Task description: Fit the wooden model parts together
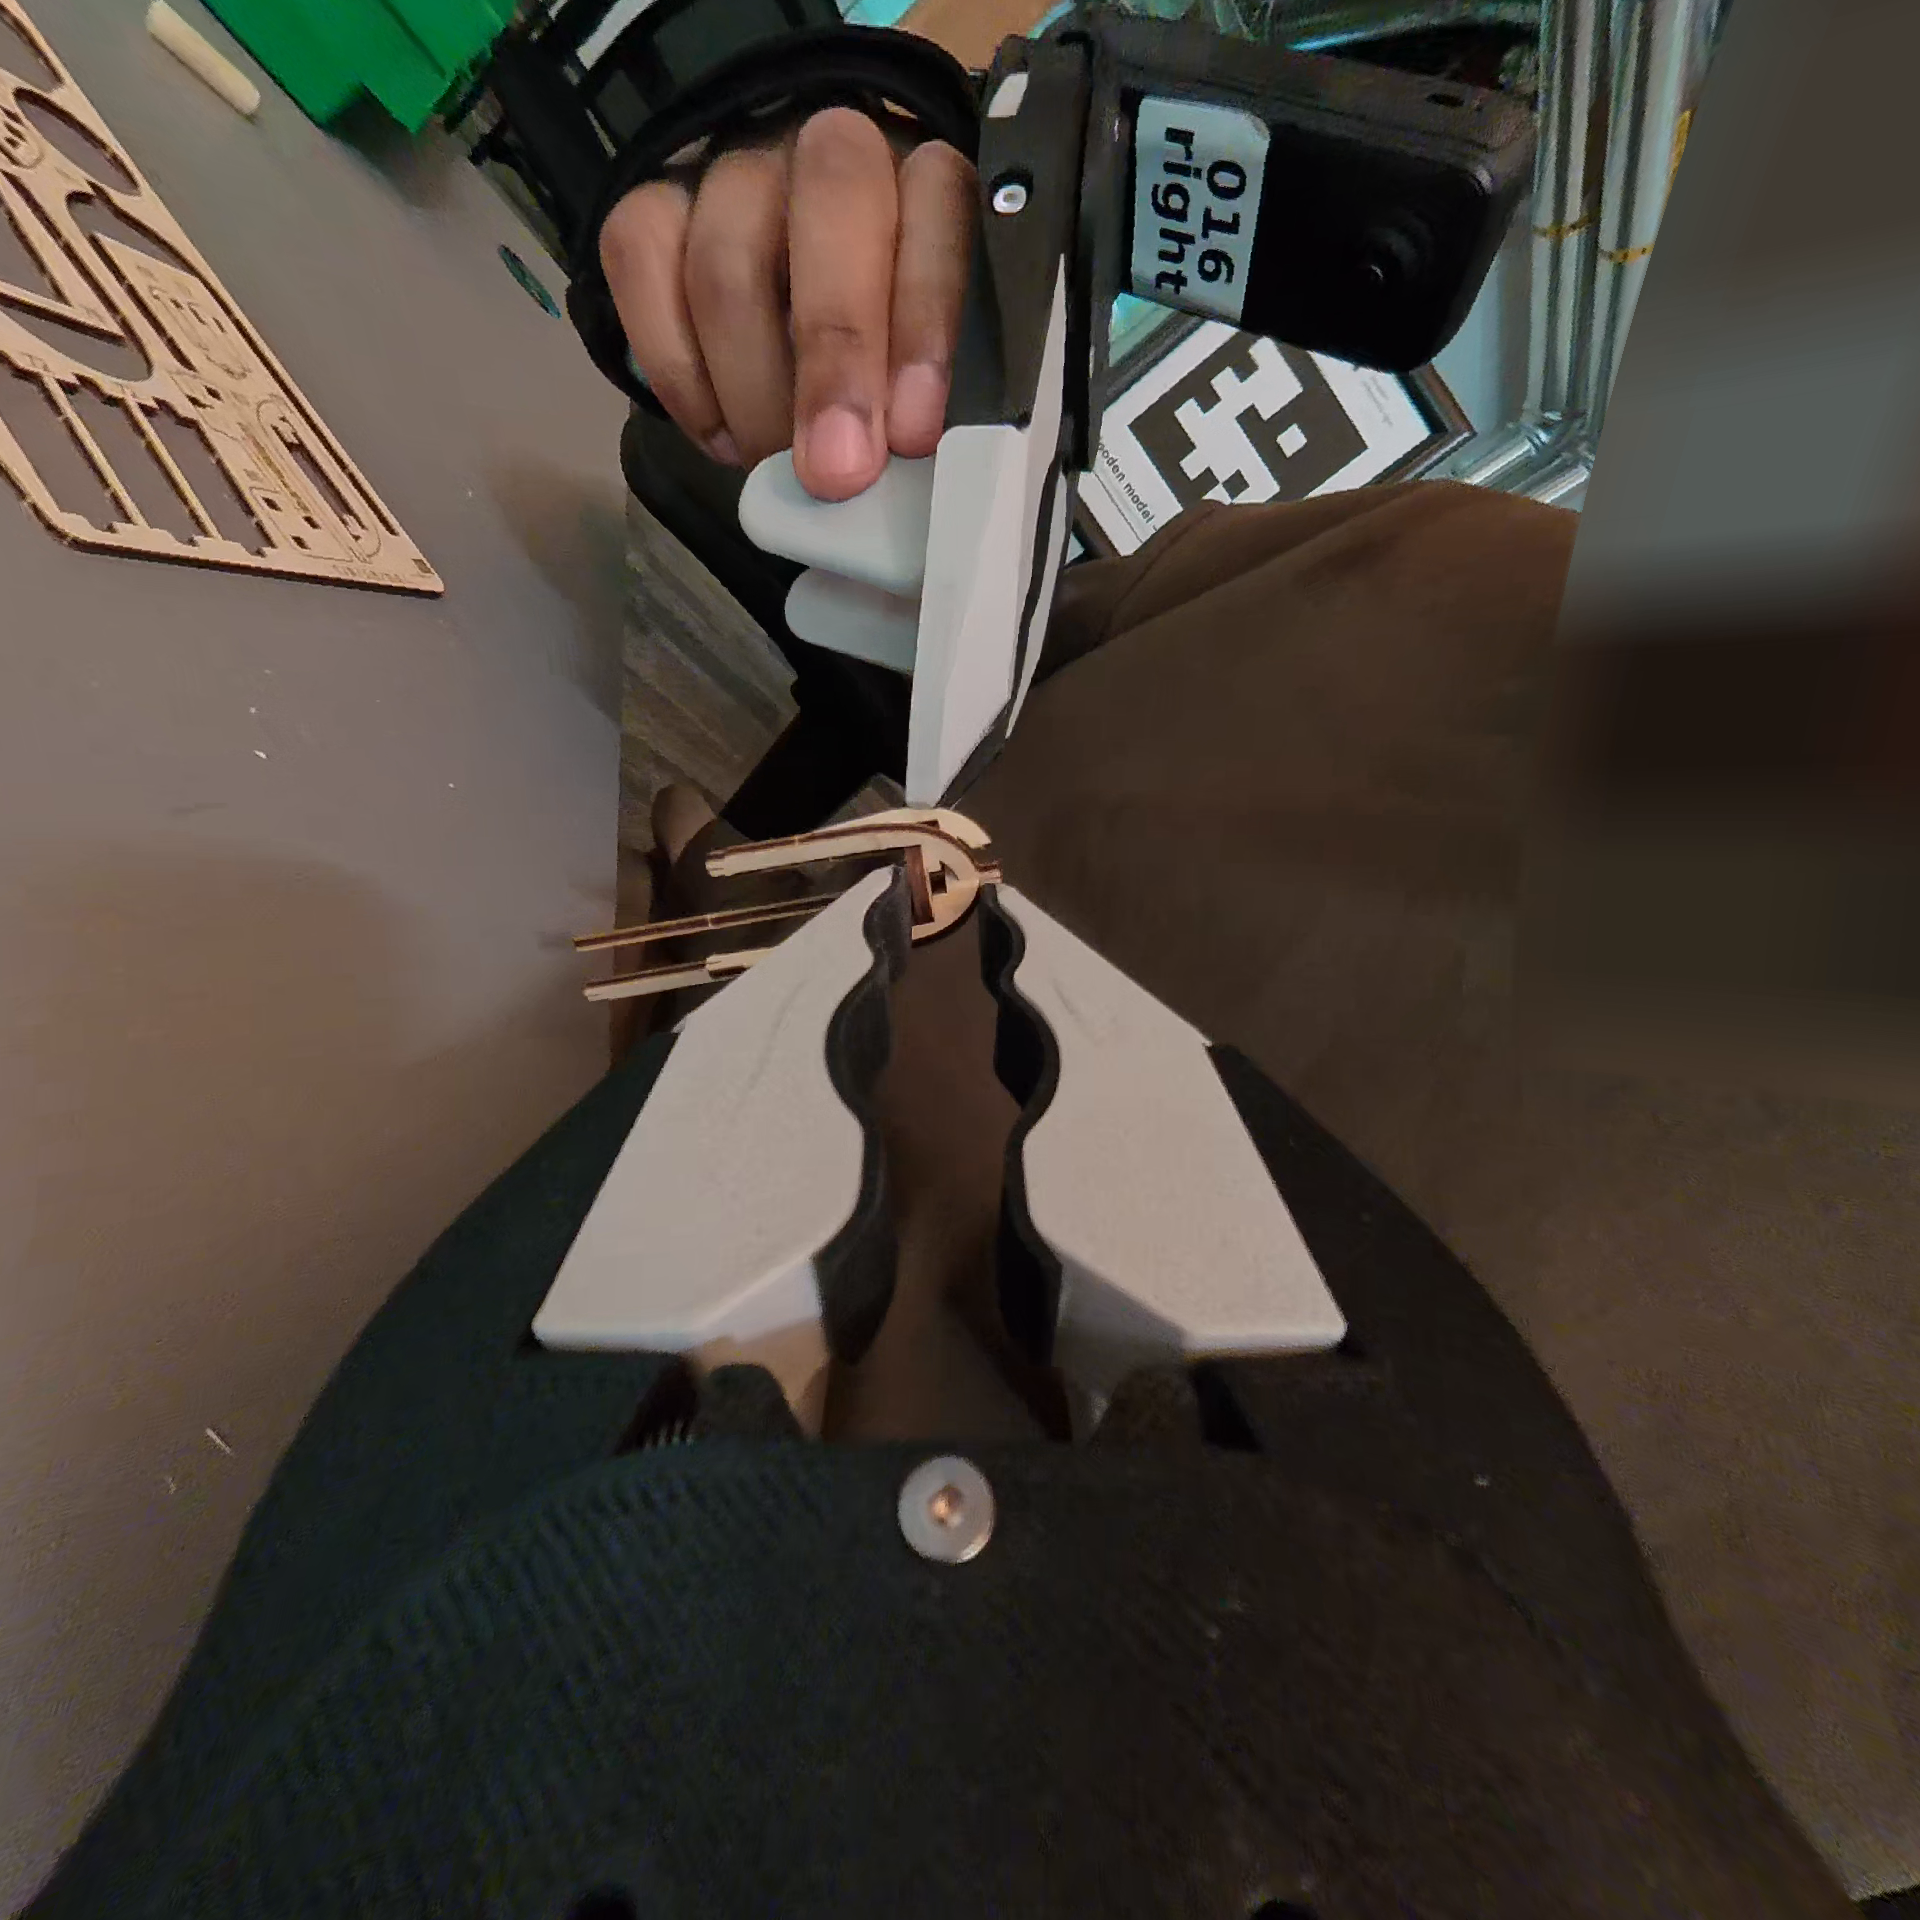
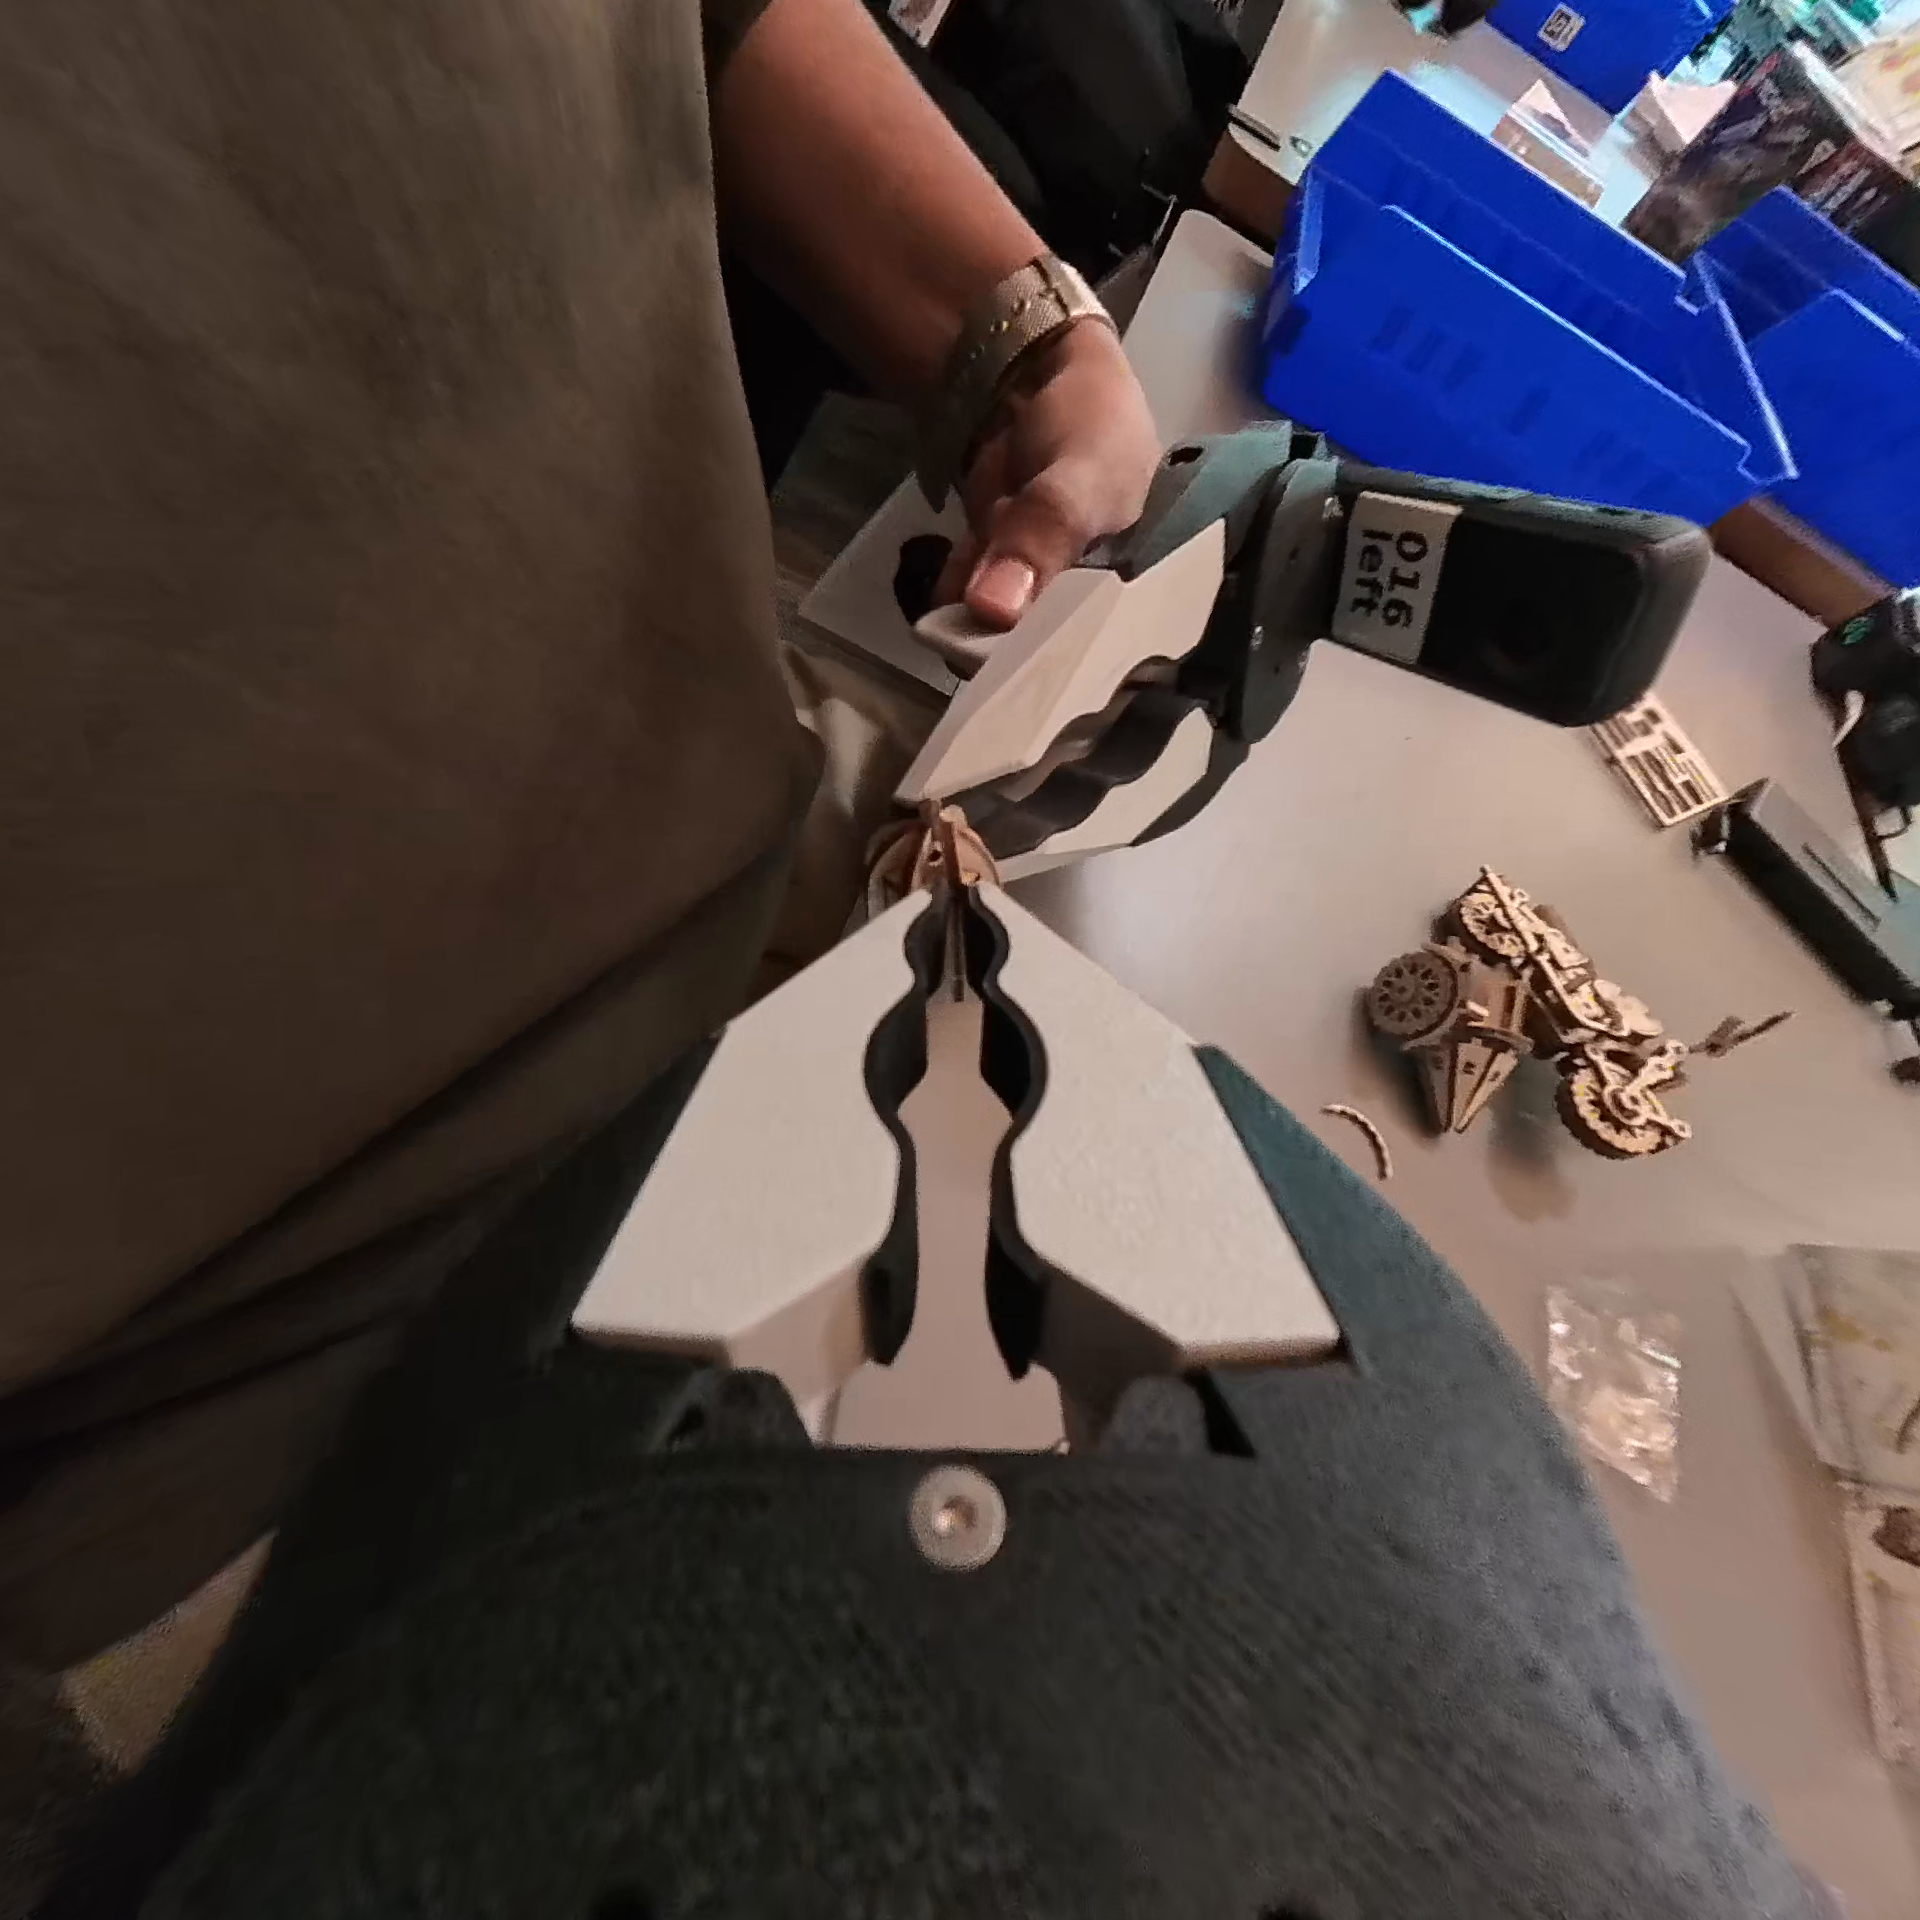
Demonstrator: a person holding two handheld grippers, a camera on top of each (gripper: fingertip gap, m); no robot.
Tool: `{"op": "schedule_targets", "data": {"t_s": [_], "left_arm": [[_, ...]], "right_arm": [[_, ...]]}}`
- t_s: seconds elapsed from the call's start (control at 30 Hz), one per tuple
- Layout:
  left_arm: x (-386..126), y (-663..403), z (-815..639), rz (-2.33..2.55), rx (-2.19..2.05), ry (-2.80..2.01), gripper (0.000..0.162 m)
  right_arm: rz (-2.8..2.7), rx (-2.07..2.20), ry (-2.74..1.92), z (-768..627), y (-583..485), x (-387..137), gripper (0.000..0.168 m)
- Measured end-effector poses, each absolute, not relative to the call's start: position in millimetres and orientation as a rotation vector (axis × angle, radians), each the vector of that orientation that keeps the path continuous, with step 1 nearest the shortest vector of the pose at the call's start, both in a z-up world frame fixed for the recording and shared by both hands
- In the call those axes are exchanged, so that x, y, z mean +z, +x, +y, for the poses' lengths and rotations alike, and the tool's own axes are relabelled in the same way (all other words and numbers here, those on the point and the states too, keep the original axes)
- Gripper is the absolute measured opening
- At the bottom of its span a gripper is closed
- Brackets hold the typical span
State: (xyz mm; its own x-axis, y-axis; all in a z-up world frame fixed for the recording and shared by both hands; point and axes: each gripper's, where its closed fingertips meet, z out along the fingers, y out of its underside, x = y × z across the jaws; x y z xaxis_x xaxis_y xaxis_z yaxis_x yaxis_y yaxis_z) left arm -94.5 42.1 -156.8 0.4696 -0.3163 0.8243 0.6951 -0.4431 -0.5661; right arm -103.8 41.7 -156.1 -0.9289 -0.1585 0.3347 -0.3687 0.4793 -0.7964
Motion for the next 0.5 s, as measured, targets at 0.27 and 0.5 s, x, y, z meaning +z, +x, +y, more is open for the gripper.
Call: {"op": "schedule_targets", "data": {"t_s": [0.27, 0.5], "left_arm": [[-155.6, -89.7, 41.3, -0.291, -1.205, -1.66, 0.012], [-158.8, -85.7, 43.6, -0.249, -1.145, -1.709, 0.012]], "right_arm": [[-2.511, 1.417, 0.504, 42.5, -98.0, -155.7, 0.0], [-2.563, 1.405, 0.497, 45.2, -94.3, -158.9, 0.0]]}}
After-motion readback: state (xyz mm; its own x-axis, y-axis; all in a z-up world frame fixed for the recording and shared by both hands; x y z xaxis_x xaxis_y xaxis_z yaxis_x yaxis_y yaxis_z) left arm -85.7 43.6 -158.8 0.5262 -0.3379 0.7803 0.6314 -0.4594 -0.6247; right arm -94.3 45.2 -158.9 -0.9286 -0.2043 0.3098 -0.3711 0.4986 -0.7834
